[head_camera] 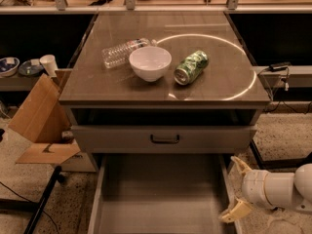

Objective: Open middle drawer

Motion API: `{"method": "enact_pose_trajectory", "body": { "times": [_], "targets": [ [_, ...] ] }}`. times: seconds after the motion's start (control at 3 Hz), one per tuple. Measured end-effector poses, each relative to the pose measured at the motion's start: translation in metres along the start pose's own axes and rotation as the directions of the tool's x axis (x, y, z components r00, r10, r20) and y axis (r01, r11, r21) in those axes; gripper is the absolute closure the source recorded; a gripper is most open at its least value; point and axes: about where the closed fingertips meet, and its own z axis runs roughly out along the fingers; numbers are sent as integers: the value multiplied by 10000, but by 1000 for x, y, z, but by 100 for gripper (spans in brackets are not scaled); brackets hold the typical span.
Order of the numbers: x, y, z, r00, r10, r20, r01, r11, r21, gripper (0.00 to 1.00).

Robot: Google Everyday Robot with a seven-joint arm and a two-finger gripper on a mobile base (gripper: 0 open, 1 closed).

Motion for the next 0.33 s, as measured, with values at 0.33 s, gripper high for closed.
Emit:
{"method": "enact_pose_trajectory", "body": {
  "times": [0.33],
  "targets": [
    [0,0,0,10000,0,0,0,10000,-1,0]
  ]
}}
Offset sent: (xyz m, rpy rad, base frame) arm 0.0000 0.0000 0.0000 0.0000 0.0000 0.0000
